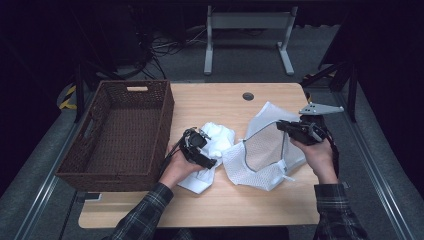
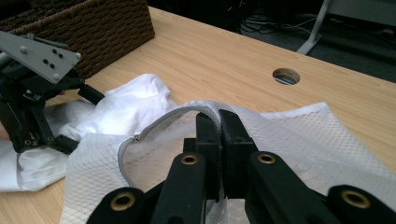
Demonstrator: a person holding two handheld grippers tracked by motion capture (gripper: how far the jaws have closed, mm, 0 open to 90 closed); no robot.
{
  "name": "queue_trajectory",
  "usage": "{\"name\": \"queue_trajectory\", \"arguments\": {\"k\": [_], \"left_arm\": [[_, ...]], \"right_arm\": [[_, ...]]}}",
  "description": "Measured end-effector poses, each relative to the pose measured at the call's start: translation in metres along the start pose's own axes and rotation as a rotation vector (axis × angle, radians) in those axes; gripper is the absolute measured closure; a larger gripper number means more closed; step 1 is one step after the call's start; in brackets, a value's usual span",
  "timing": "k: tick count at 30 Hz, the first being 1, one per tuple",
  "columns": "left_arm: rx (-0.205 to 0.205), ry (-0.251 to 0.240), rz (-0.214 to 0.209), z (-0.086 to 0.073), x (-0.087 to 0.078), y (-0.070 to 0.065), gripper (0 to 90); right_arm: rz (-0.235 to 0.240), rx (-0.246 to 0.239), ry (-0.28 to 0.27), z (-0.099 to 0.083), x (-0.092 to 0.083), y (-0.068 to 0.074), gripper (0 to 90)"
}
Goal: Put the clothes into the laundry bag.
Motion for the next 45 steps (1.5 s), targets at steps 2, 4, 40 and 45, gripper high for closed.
{"name": "queue_trajectory", "arguments": {"k": [2,4,40,45], "left_arm": [[-0.003,0.003,-0.004,-0.001,0.001,0.000,0.0],[0.006,0.001,-0.001,-0.002,0.002,0.000,0.1],[-0.006,-0.031,-0.050,0.003,-0.021,-0.002,70.1],[-0.021,-0.057,-0.057,0.010,-0.033,-0.004,70.1]], "right_arm": [[0.001,0.000,0.000,0.000,0.000,0.000,88.0],[0.000,0.000,0.000,0.000,0.000,0.000,88.0],[-0.003,0.005,0.010,-0.004,-0.004,-0.007,88.1],[-0.011,0.012,0.009,-0.005,-0.008,-0.011,88.1]]}}
Point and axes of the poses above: each handheld gripper's, and its own axes: x roughly forward along the jaws, z roughly out of its top, y roughly to its left, the point moved 2 cm from there along x, roughly forward along the jaws, and after that the axes turned 12 degrees about -y, right-handed, at the moved point
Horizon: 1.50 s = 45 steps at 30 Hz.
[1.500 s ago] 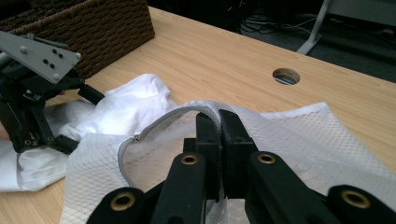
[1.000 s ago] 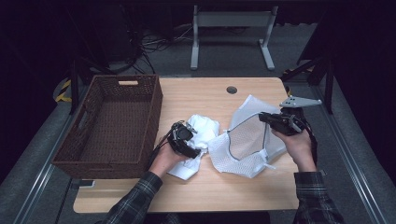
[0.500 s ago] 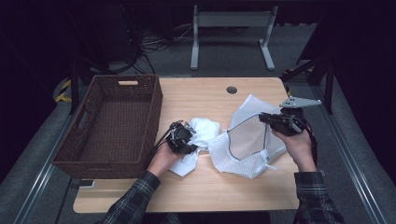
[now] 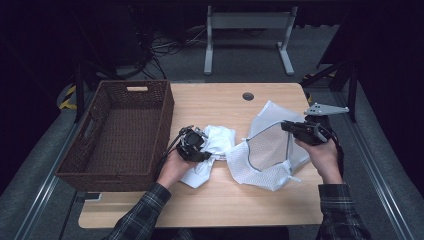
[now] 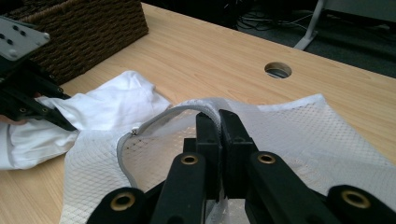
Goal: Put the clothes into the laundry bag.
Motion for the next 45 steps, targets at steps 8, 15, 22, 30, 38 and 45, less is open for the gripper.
{"name": "queue_trajectory", "arguments": {"k": [8,15,22,30,38,45], "left_arm": [[-0.001,-0.039,-0.003,0.012,-0.021,-0.006,70.1],[0.017,-0.067,-0.025,0.021,-0.035,-0.011,70.0],[0.043,-0.103,-0.044,0.032,-0.057,-0.012,69.9],[0.060,-0.143,-0.090,0.038,-0.073,-0.019,69.8],[0.104,-0.127,-0.158,0.040,-0.065,-0.037,69.8],[0.147,-0.102,-0.204,0.042,-0.057,-0.054,69.8]], "right_arm": [[-0.020,0.006,0.007,-0.002,-0.002,-0.006,88.0],[-0.029,0.011,0.014,-0.005,0.000,-0.008,88.0],[-0.036,-0.002,0.033,-0.006,0.004,-0.007,88.0],[-0.031,-0.009,0.046,-0.008,0.011,-0.002,88.0],[-0.014,-0.017,0.053,-0.009,0.020,0.006,88.0],[-0.005,-0.022,0.055,-0.009,0.023,0.009,88.0]]}}
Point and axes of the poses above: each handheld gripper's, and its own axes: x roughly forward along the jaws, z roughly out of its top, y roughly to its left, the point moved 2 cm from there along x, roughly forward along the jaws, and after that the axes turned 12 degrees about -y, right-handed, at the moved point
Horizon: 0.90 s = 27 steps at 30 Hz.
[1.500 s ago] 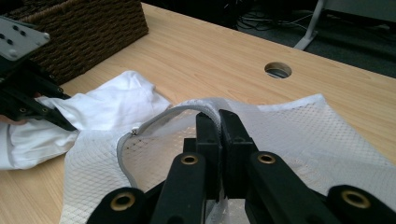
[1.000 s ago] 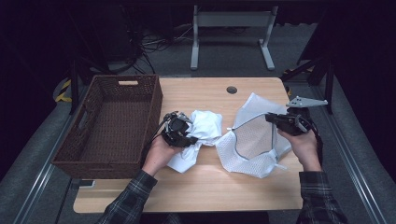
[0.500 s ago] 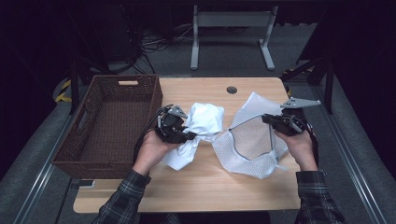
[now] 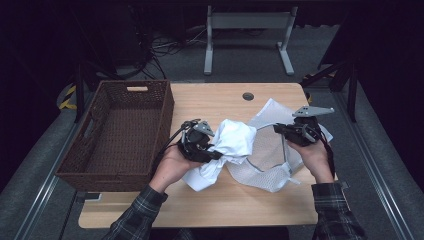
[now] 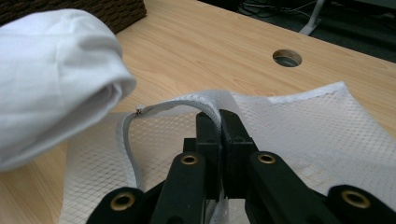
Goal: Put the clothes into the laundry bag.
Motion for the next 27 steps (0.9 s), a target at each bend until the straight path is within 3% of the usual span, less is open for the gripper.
{"name": "queue_trajectory", "arguments": {"k": [6,19,25,27], "left_arm": [[0.033,0.020,-0.055,0.001,0.011,-0.013,69.8],[0.084,0.079,-0.105,-0.003,0.036,-0.031,69.7],[0.101,0.096,-0.107,-0.005,0.046,-0.033,69.7],[0.098,0.103,-0.090,-0.007,0.052,-0.030,69.6]], "right_arm": [[0.011,-0.007,0.001,0.001,0.002,0.004,88.0],[0.067,-0.045,0.010,0.003,0.008,0.018,88.0],[0.089,-0.063,0.014,0.003,0.011,0.023,88.0],[0.099,-0.069,0.016,0.004,0.012,0.025,88.0]]}}
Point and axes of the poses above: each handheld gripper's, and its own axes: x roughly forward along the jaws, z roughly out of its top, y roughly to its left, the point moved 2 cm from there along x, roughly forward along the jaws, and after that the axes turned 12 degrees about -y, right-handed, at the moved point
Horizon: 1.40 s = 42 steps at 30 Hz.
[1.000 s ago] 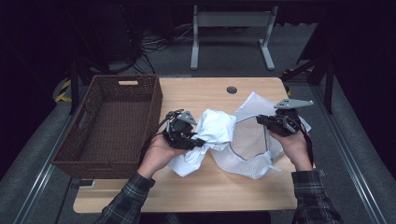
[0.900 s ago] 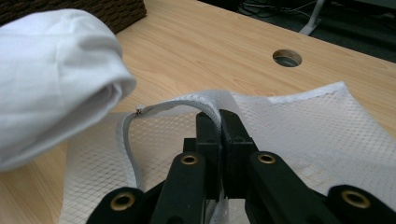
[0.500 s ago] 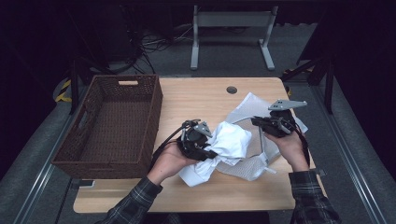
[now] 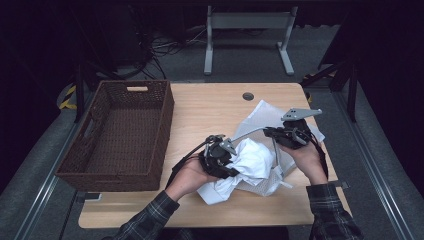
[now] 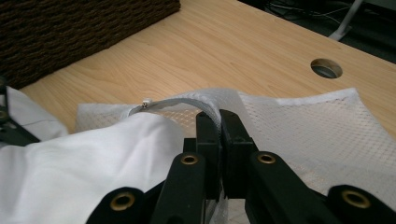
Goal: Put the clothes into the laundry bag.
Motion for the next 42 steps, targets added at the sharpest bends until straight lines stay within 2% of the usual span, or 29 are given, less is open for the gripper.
{"name": "queue_trajectory", "arguments": {"k": [6,13,17,19,23,25,29,35,38,42], "left_arm": [[-0.021,0.013,0.045,-0.002,0.019,0.014,69.3],[-0.045,0.053,0.069,-0.009,0.044,0.025,67.6],[-0.059,0.073,0.070,-0.018,0.055,0.029,60.5],[-0.063,0.072,0.071,-0.020,0.057,0.029,53.5],[-0.057,0.072,0.085,-0.019,0.056,0.027,40.1],[-0.063,0.068,0.103,-0.018,0.054,0.025,30.3],[-0.057,0.033,0.118,-0.014,0.044,0.019,20.5],[-0.045,-0.008,0.134,-0.011,0.025,0.010,11.3],[-0.034,-0.010,0.149,-0.017,0.015,0.005,6.2],[-0.042,-0.018,0.167,-0.032,0.007,0.001,1.1]], "right_arm": [[0.022,-0.017,0.011,0.000,0.005,0.006,88.0],[0.030,-0.020,0.022,-0.002,0.008,0.007,88.0],[0.031,-0.024,0.027,-0.002,0.009,0.007,88.0],[0.032,-0.025,0.027,-0.003,0.009,0.007,88.0],[0.031,-0.025,0.028,-0.003,0.010,0.008,87.9],[0.032,-0.025,0.029,-0.003,0.010,0.007,87.9],[0.032,-0.026,0.031,-0.004,0.009,0.007,87.9],[0.031,-0.025,0.031,-0.004,0.009,0.007,87.9],[0.033,-0.024,0.035,-0.005,0.010,0.006,88.0],[0.033,-0.022,0.036,-0.005,0.010,0.006,88.0]]}}
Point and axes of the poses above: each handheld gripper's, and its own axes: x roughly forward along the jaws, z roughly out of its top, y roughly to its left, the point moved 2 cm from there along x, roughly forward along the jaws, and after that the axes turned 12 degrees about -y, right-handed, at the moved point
